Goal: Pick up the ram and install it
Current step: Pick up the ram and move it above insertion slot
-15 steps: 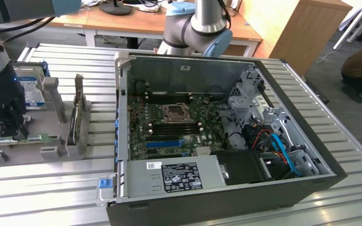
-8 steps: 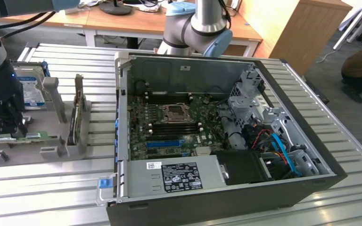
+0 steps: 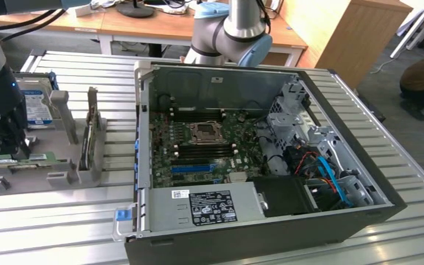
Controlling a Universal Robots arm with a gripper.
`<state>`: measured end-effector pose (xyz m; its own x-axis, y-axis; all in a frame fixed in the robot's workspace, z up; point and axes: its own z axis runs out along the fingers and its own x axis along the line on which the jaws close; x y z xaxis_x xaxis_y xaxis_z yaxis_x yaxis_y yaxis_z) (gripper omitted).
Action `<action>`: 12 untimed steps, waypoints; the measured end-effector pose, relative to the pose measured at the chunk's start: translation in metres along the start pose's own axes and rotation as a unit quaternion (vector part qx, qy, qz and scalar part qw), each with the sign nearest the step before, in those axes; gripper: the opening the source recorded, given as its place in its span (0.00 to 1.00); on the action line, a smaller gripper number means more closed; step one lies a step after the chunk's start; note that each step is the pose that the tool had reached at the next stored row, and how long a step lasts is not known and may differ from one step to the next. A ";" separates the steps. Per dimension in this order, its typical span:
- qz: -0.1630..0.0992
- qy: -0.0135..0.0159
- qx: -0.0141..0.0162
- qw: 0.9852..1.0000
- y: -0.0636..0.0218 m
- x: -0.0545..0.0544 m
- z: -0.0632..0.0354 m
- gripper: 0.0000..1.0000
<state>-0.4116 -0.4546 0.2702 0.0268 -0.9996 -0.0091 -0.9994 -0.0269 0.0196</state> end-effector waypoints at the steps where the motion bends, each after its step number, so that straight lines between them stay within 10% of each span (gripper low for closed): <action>1: 0.000 0.000 0.000 1.000 0.0000 0.000 -0.0006 0.12; 12: 0.000 0.000 0.000 1.000 0.0003 0.000 -0.0157 0.12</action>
<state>-0.4117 -0.4545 0.2859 0.0267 -0.9996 -0.0087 -0.9994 -0.0269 0.0196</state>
